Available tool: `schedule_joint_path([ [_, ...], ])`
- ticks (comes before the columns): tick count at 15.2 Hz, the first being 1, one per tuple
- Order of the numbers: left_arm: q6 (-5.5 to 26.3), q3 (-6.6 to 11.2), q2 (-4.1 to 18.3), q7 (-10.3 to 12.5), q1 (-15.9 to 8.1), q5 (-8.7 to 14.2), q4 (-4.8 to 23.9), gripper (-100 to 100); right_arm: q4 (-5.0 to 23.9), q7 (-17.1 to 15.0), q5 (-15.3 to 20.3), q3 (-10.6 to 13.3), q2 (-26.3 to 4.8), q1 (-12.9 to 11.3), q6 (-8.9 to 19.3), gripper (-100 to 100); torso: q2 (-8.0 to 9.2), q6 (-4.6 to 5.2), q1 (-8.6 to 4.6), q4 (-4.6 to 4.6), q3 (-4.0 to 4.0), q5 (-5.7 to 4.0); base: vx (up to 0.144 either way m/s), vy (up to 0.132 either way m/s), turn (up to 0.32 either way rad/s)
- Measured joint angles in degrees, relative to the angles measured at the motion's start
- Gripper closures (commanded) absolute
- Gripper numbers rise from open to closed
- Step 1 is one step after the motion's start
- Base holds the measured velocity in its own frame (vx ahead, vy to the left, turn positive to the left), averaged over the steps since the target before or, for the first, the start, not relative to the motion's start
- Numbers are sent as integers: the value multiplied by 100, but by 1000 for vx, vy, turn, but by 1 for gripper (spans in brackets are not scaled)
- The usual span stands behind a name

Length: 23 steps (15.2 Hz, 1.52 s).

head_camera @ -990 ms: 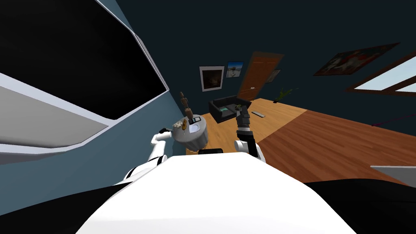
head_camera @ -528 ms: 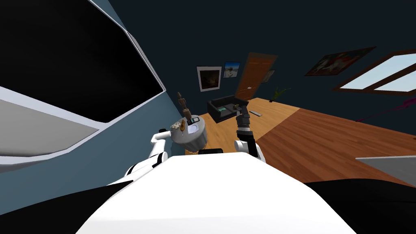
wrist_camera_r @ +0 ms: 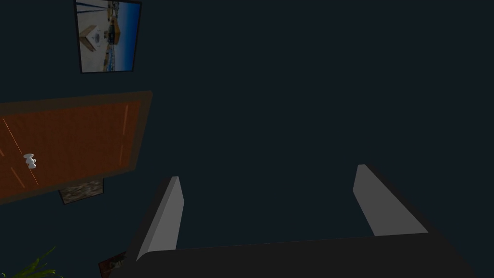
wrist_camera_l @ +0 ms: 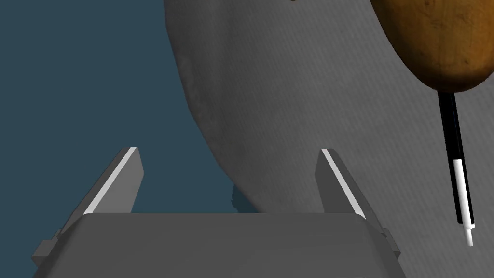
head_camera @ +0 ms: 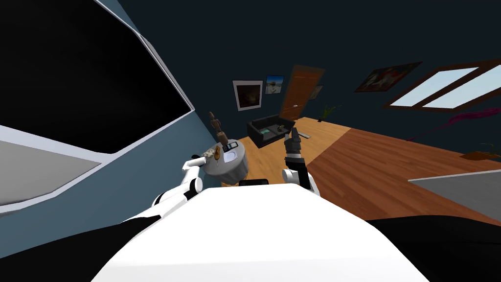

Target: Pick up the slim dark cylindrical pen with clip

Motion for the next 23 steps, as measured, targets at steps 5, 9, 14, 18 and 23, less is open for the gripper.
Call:
schedule_joint_path([
  [5,527,209,33,419,-276,-25,525,-100,0,0,0,0,0,0,0,0,1,-2,1,0,0,0,5,-5,-70],
  [9,863,349,96,689,-528,-43,1010,-100,0,0,0,0,0,0,0,0,0,0,0,0,0,0,4,-6,-97],
  [14,1406,555,123,1047,-748,-38,1397,-100,0,0,0,0,0,0,0,0,1,-3,1,0,1,0,5,-4,-70],
  [18,1627,632,136,1214,-872,-54,1636,-100,0,0,0,0,0,0,0,0,4,-3,3,1,2,0,-3,-1,-40],
  [23,1857,730,175,1439,-1077,-80,2020,-100,0,0,0,0,0,0,0,0,5,-3,3,1,3,0,-3,0,-35],
])
